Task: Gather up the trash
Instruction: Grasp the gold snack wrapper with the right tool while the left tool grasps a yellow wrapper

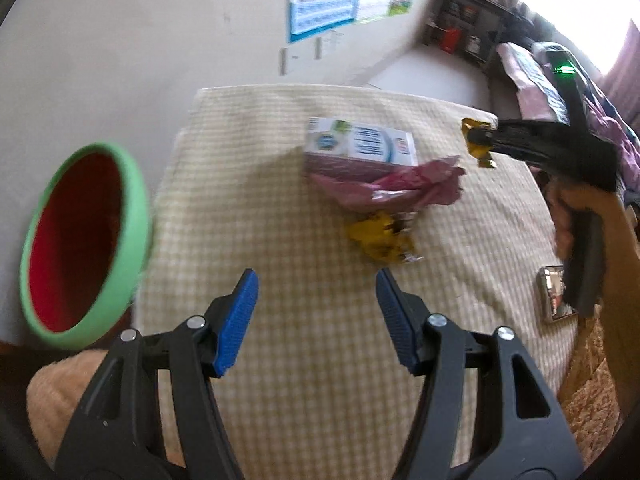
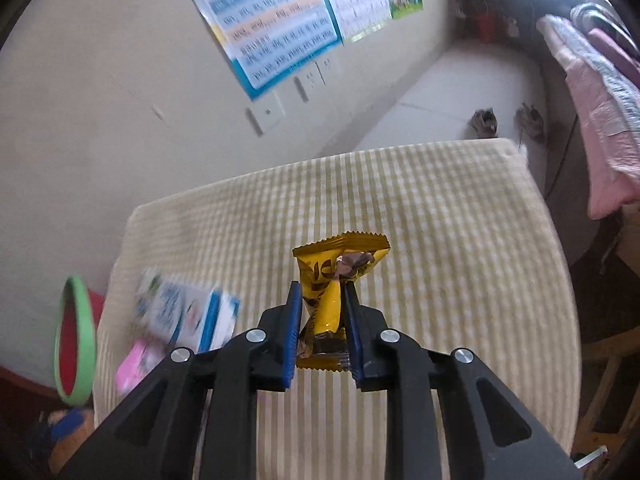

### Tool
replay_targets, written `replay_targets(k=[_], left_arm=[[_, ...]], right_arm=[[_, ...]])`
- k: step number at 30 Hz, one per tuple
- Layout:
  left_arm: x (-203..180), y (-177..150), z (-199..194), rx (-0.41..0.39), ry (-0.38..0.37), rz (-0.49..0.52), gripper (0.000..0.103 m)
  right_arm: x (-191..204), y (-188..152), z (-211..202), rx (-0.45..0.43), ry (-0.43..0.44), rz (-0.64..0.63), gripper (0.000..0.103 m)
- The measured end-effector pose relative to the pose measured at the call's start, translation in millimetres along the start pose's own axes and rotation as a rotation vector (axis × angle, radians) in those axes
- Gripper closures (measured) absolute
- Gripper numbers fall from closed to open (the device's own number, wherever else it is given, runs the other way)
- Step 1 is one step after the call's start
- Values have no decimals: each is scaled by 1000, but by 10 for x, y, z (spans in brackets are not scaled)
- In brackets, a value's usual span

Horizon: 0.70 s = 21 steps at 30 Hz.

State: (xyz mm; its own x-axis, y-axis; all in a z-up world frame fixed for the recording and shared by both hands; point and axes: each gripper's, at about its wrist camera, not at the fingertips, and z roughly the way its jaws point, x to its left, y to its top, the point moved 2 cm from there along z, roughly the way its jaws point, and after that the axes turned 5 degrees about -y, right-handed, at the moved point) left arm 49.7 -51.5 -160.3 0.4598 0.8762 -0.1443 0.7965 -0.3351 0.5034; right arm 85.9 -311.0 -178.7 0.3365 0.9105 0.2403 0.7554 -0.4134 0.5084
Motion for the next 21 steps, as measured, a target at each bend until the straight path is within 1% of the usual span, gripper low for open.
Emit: replay_targets(k=[2, 5, 8, 10, 13, 16, 17, 18, 20, 21], left_arm=[[-119, 59, 153, 15, -24, 23, 45], [-237, 131, 371, 45, -38, 34, 45], [-328, 164, 563, 79, -48, 40, 45], [-379, 181, 637, 88, -51, 46, 45], [-449, 228, 726, 89, -37, 59, 45], [-454, 277, 822, 108, -31, 36, 46], [-445, 286, 844, 113, -27, 25, 50], [-429, 292, 867, 118, -19, 15, 58], [-366, 274, 893, 132, -1, 2, 68], [-341, 259, 895, 135, 0, -3, 69]], right_arm=[[14, -269, -239, -3, 16, -18, 83], [59, -707, -455, 18, 16, -32, 82], [102, -1076, -593, 35, 8, -26, 82], [144, -1216, -606, 47, 3, -34, 82], [228, -1301, -609, 56, 10, -57, 82], [288, -1285, -625, 47, 26, -67, 82], [313, -1268, -636, 41, 30, -71, 82], [328, -1288, -664, 37, 35, -72, 82], [346, -1308, -705, 33, 47, -74, 82], [369, -1321, -722, 33, 52, -76, 82]])
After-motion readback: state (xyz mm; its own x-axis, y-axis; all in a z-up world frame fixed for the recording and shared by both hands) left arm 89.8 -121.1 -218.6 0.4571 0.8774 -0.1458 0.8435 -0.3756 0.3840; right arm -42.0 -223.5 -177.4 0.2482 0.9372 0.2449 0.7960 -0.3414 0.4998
